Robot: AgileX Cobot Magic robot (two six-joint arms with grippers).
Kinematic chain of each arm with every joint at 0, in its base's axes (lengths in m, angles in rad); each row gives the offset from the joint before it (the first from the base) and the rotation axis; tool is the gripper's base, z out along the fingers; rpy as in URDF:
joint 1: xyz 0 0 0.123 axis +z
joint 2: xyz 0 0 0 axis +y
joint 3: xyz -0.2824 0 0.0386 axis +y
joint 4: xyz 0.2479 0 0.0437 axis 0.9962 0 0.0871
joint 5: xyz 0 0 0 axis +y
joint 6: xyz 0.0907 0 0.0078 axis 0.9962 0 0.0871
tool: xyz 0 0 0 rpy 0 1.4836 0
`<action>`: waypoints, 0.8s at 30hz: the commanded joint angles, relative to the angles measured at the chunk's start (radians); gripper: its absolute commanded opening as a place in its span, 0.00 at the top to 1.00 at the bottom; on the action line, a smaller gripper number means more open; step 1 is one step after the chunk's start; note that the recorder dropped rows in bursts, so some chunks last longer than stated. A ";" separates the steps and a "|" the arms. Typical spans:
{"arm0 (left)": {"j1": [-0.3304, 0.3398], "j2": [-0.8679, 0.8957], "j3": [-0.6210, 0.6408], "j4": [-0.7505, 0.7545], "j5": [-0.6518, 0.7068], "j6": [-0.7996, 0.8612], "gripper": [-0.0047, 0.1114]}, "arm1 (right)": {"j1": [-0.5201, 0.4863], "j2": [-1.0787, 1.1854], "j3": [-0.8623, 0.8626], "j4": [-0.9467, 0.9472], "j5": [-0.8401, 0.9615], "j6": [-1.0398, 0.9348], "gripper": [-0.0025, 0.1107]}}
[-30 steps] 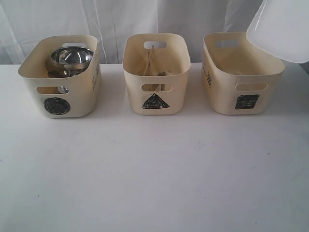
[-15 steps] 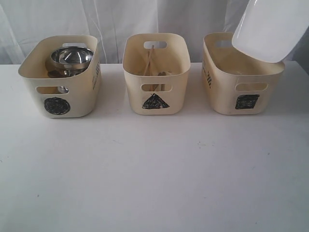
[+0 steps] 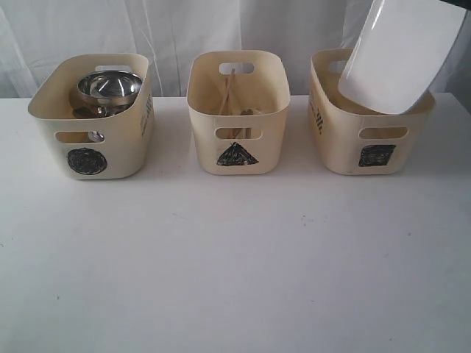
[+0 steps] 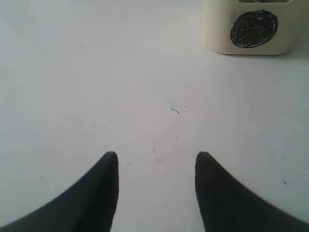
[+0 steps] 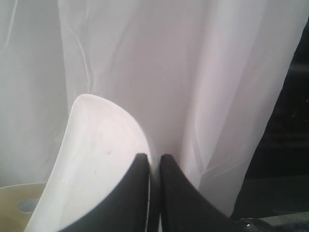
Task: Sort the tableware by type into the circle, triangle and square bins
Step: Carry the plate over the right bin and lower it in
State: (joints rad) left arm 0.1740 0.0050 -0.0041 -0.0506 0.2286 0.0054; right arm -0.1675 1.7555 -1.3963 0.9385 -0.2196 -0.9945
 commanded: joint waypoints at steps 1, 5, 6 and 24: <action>0.001 -0.005 0.004 -0.001 0.002 0.002 0.50 | 0.008 0.013 -0.014 -0.010 -0.034 0.011 0.98; 0.001 -0.005 0.004 -0.001 0.002 0.002 0.50 | 0.009 0.037 -0.031 -0.016 -0.029 0.011 0.98; 0.001 -0.005 0.004 -0.001 0.002 0.002 0.50 | 0.009 0.040 -0.036 -0.016 -0.028 0.021 0.98; 0.001 -0.005 0.004 -0.001 0.002 0.002 0.50 | 0.009 0.066 -0.101 -0.043 -0.001 0.054 0.98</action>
State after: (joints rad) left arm 0.1740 0.0050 -0.0041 -0.0506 0.2286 0.0054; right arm -0.1592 1.8262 -1.4838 0.9029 -0.2061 -0.9503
